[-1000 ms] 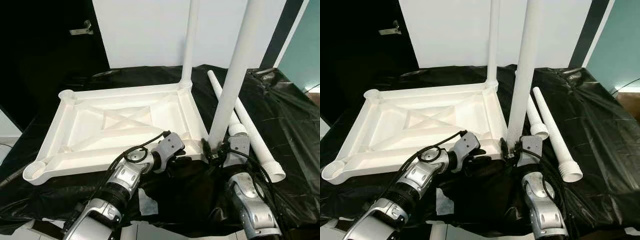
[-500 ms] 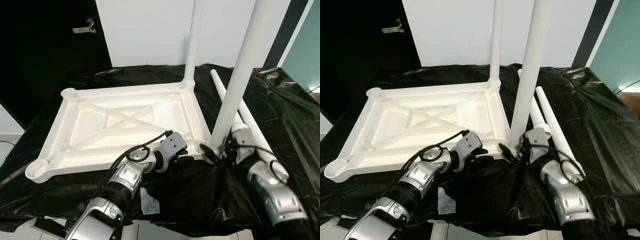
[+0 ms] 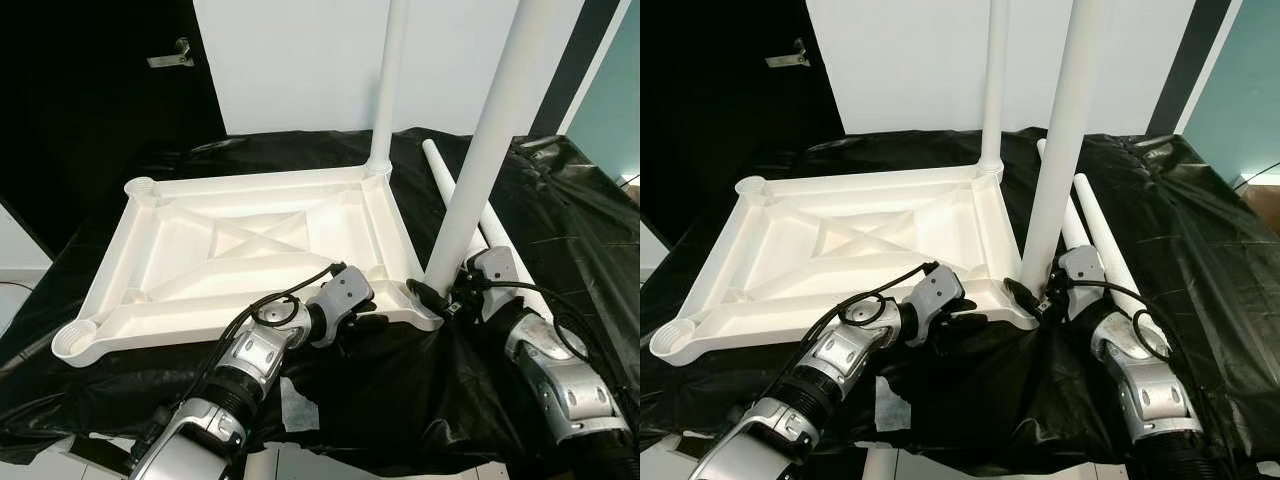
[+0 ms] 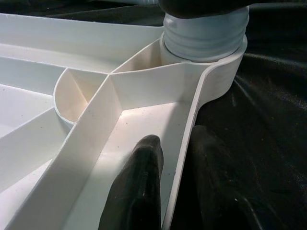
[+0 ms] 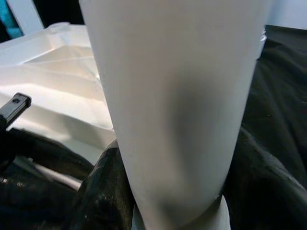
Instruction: Building children table
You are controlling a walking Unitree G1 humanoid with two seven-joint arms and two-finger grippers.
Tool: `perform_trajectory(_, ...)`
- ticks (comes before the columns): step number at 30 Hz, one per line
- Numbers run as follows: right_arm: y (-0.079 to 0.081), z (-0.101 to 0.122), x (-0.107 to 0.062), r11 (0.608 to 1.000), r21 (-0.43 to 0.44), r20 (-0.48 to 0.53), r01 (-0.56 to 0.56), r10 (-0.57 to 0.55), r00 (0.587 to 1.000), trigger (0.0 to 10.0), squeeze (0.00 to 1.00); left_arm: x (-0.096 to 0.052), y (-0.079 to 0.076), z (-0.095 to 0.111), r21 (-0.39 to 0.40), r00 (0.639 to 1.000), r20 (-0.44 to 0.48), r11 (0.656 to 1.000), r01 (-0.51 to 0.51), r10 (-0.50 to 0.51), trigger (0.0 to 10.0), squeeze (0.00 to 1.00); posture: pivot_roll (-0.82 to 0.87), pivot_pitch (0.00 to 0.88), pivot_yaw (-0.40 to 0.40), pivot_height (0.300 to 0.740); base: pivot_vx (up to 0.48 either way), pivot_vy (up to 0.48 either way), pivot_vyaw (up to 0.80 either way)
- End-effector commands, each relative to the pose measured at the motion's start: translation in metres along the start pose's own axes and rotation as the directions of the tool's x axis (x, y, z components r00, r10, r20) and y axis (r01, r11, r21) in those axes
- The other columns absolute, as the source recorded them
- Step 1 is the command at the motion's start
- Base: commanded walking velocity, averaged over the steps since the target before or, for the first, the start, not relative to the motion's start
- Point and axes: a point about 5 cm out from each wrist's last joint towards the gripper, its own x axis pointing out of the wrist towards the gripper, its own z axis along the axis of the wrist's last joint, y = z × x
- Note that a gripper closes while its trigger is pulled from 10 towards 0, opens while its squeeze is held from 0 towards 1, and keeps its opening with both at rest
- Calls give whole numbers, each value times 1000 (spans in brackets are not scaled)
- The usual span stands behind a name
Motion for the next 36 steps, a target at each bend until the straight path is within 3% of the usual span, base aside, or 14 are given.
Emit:
perform_trajectory(1,19,-18,2,997,42,-81,-57,60,995,0,0,3,-23,-47,-150,983,-155,986,78,-101,10000,0,-39,6,-10,740,0,0,0)
perform_trajectory(7,30,-33,6,970,119,-113,214,-200,973,0,0,2,-22,-47,-146,982,-156,986,81,-104,10000,0,-42,11,0,740,0,0,0)
perform_trajectory(9,26,-34,4,910,167,-106,381,-367,924,0,0,2,-22,-46,-144,982,-157,986,82,-105,10000,0,-41,12,1,740,0,0,0)
perform_trajectory(10,26,-34,4,910,167,-106,381,-367,924,0,0,2,-22,-46,-144,982,-157,986,82,-105,10000,0,-41,12,1,740,0,0,0)
perform_trajectory(12,21,-34,-1,835,195,-98,514,-505,857,0,0,2,-22,-46,-144,982,-158,986,84,-107,10000,0,-42,15,1,740,0,0,0)
perform_trajectory(13,21,-34,-1,835,195,-98,514,-505,857,0,0,2,-22,-46,-144,982,-158,986,84,-107,10000,0,-42,15,1,740,0,0,0)
perform_trajectory(14,19,-33,-2,811,195,-92,552,-545,833,3922,0,2,-23,-46,-144,981,-159,986,89,-112,10000,0,-49,14,4,740,0,0,0)
perform_trajectory(15,19,-32,-1,812,192,-90,551,-544,834,9882,0,2,-24,-47,-144,981,-159,985,92,-114,10000,0,-49,14,4,740,0,0,0)
perform_trajectory(20,16,-27,1,835,141,-74,532,-527,846,10000,0,4,-24,-46,-143,980,-159,985,94,-116,10000,0,-56,13,2,740,0,0,0)
perform_trajectory(21,13,-25,1,841,124,-67,527,-523,850,10000,859,5,-24,-45,-142,981,-157,985,94,-116,10000,0,-61,12,-2,740,0,0,0)
perform_trajectory(22,10,-24,1,844,112,-62,524,-520,852,10000,1000,5,-24,-44,-142,981,-156,985,94,-116,10000,0,-61,12,-2,740,0,0,0)
perform_trajectory(31,4,-15,2,942,21,-34,336,-335,942,10000,965,11,-26,-43,-144,982,-147,984,101,-122,10000,0,-92,0,-16,740,0,0,0)
perform_trajectory(32,2,-14,2,959,5,-42,282,-282,959,10000,0,12,-27,-43,-145,982,-146,984,102,-123,10000,0,-100,0,-19,740,0,0,0)
perform_trajectory(36,0,-12,0,975,-6,-53,224,-224,973,10000,0,13,-27,-42,-145,981,-144,984,105,-126,10000,0,-103,0,-18,740,0,0,0)
